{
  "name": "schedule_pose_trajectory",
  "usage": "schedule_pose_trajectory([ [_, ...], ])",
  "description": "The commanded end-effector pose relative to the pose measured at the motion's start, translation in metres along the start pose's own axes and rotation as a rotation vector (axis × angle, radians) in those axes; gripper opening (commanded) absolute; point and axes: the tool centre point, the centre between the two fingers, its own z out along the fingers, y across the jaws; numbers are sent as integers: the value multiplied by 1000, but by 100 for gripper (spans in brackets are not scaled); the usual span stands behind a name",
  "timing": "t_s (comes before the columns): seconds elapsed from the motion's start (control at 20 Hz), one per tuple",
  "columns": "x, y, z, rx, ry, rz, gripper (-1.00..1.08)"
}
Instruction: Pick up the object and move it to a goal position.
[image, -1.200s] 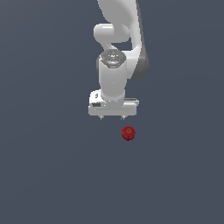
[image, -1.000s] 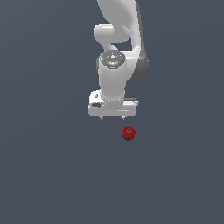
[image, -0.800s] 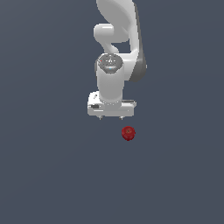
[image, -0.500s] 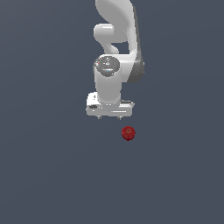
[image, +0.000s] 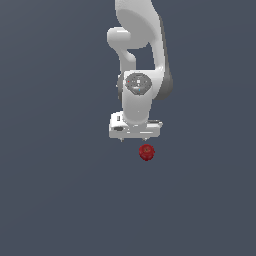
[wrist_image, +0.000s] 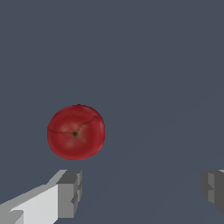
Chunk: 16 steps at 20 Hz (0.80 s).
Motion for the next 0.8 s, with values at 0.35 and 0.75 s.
schedule_pose_trajectory([
  [0.35,16,-60,33,3,48,-88,100],
  [0.75,16,-65,39,4,50,-95,100],
])
